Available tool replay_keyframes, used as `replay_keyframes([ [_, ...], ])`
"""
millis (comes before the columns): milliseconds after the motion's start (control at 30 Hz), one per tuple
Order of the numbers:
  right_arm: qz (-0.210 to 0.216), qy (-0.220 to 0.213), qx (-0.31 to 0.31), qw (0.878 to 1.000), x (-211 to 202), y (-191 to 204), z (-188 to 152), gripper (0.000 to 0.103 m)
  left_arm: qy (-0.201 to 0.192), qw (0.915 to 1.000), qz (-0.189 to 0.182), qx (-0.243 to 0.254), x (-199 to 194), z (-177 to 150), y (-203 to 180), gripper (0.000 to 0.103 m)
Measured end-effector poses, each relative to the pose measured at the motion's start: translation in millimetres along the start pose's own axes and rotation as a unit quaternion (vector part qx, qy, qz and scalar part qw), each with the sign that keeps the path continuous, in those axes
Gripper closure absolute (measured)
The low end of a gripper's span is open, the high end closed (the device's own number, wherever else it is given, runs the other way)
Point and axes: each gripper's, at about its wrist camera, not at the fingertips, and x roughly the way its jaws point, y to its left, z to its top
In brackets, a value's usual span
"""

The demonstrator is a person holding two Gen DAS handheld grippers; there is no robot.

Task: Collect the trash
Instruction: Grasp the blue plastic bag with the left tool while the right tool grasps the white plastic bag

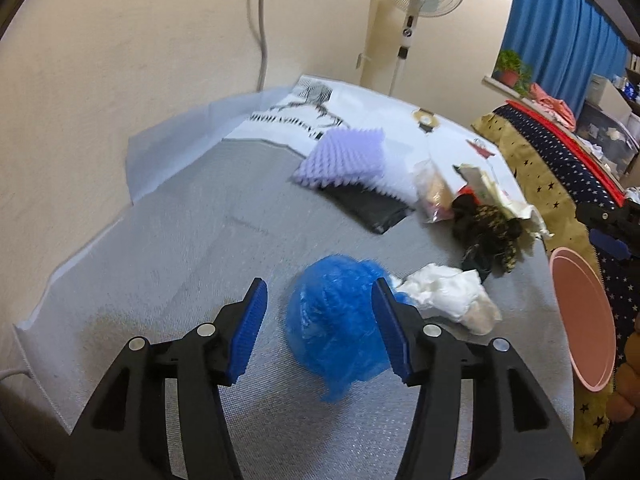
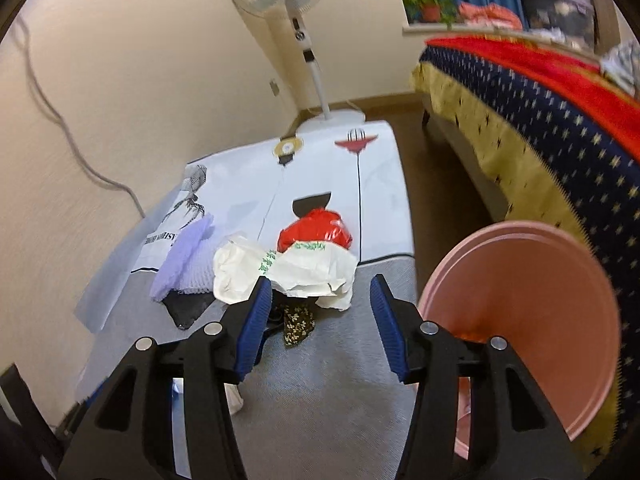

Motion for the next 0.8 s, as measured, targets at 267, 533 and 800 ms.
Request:
replay_keyframes([
  [267,0.028,0.039,0.049,0.998,42,-4,0,0.051,0.043,0.999,-0.011,-0.002,21,-4,-1,0.069],
  [533,0.06,0.06,0.098,0.992,63,-11,0,0.051,0.046,0.9986,-0.021,0.018,24,-1,-12,0.093],
  [800,0.076,0.057,0.102,0.99,60,-11,0,0.084,0.042,0.9984,-0.026,0.027,23,1,-16,0.1],
])
